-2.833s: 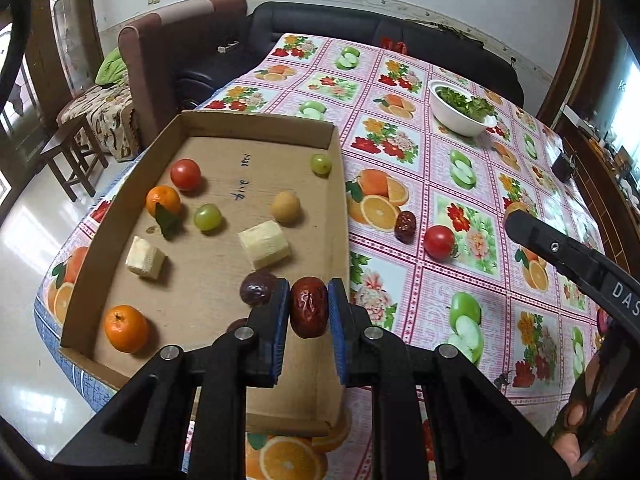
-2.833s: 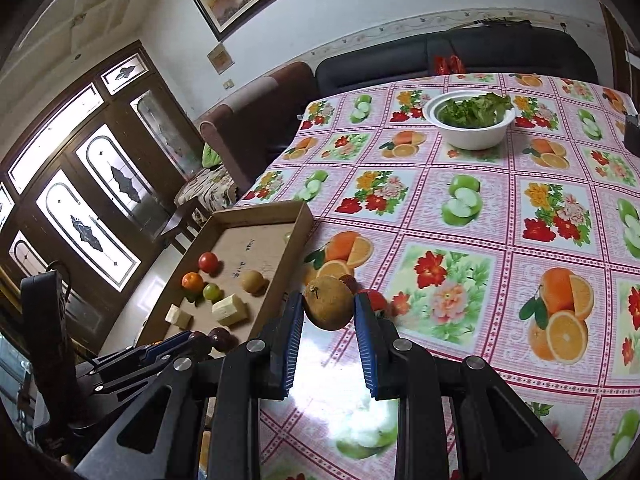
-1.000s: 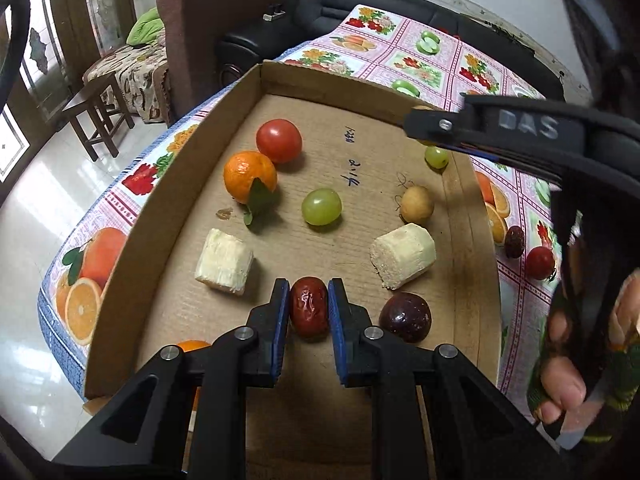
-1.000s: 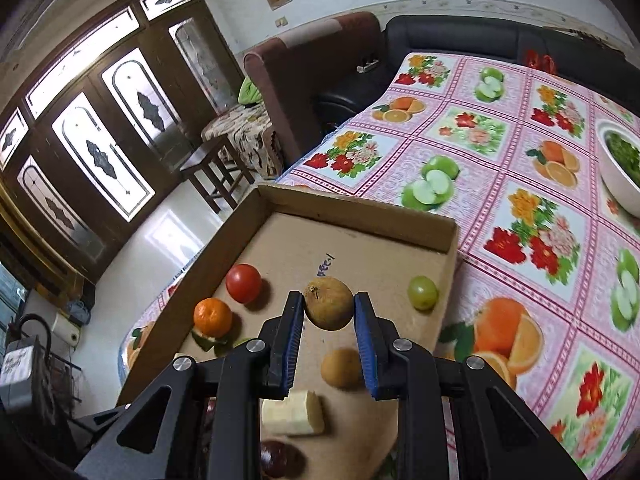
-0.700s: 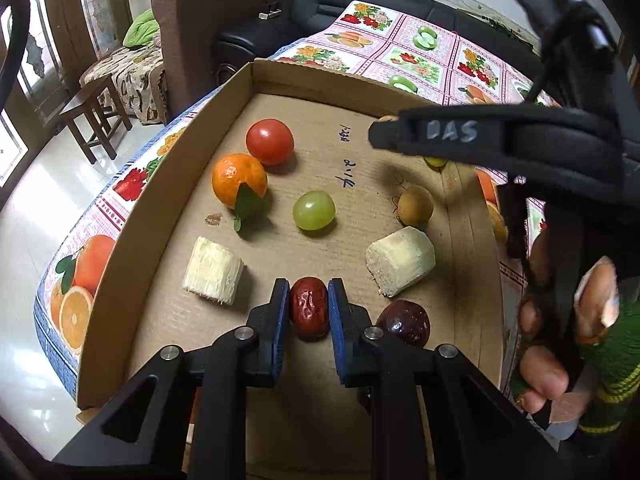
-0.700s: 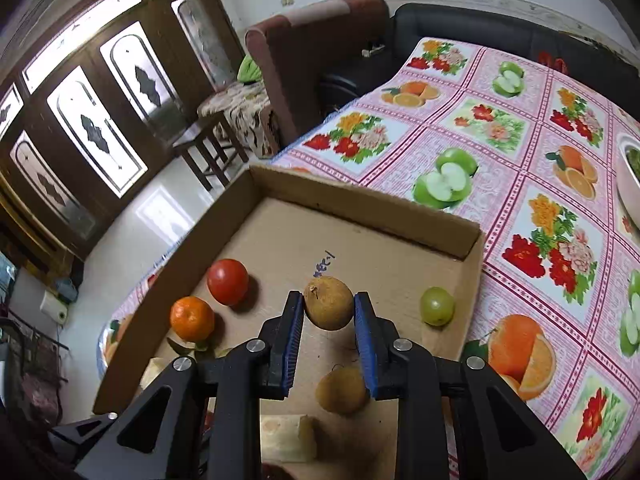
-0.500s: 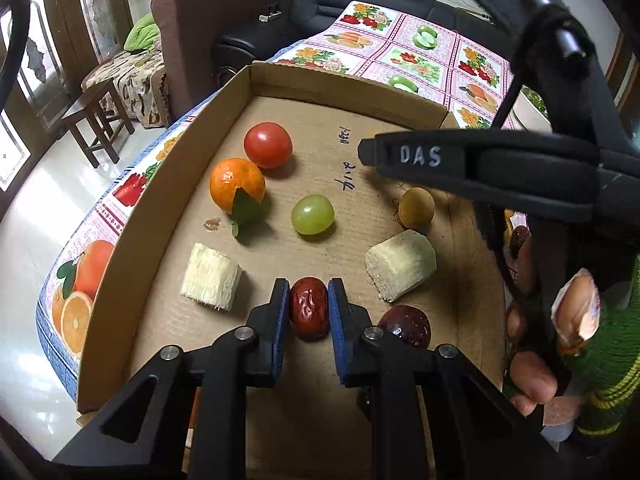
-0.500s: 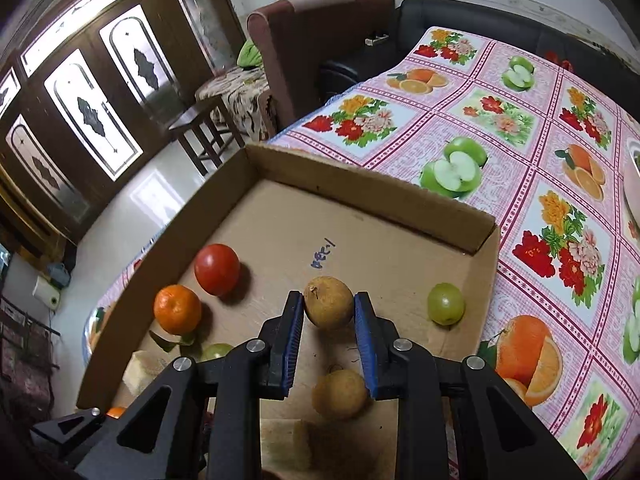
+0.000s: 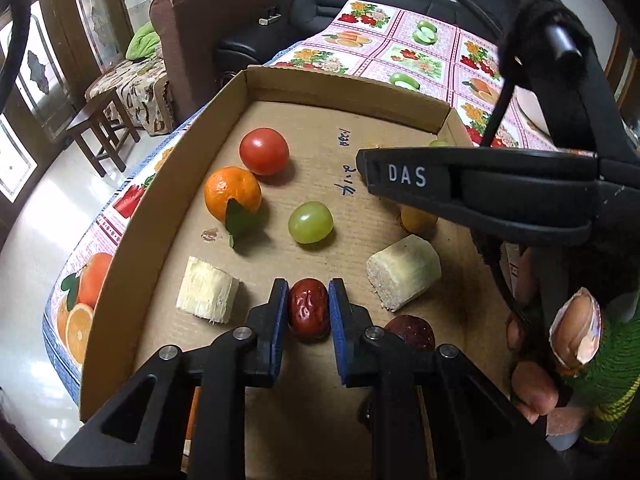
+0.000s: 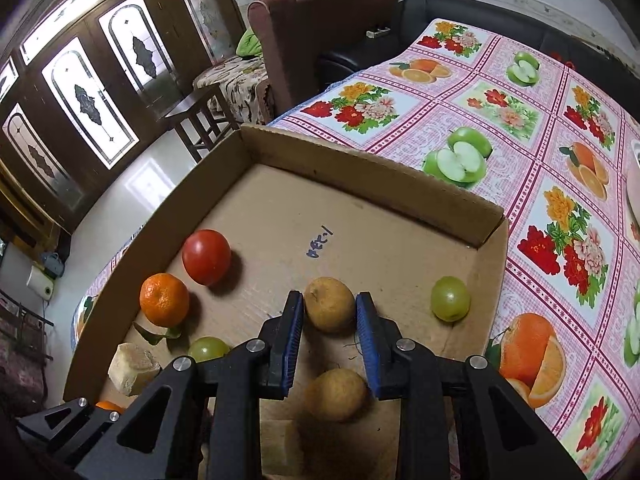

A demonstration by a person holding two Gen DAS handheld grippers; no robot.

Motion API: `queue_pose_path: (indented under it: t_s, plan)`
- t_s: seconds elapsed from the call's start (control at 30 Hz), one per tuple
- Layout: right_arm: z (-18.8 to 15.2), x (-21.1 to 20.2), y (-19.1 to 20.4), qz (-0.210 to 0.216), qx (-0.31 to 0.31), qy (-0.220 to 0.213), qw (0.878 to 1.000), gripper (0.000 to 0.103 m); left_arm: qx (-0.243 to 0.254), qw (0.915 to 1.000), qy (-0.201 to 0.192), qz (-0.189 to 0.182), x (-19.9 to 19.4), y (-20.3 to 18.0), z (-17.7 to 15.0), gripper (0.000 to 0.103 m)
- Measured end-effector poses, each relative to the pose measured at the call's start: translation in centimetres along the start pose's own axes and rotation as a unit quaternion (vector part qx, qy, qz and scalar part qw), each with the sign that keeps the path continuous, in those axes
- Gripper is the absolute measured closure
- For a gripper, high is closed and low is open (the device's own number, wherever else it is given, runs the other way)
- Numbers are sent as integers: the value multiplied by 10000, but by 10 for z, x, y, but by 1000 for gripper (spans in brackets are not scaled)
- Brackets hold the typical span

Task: Organize fruits
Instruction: 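Release the kiwi from the right tool into the box beside the grape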

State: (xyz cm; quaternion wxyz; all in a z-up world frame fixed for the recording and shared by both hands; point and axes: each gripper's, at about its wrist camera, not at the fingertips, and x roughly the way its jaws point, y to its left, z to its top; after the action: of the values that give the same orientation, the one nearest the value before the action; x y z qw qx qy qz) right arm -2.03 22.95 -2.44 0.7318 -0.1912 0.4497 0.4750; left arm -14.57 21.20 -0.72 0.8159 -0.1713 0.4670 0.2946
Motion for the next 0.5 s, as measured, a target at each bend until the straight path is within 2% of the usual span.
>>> queue_pose_path:
  t_s: [0.1, 0.13, 0.2, 0.5]
  plan:
    - [0, -5, -1, 7, 19, -76, 10000, 68, -54, 9999, 36, -81, -1, 2, 0, 79]
    - [0, -7, -1, 21, 35, -110, 9999, 61, -59, 9999, 58, -89, 0, 3, 2, 71]
    - [-1, -14, -1, 27, 55, -198, 9998, 57, -70, 10000, 52, -45, -3, 3, 1, 61]
    - [-13, -60, -11, 161, 283, -579, 9978, 56, -126, 9998, -98, -96, -22, 2, -1, 58]
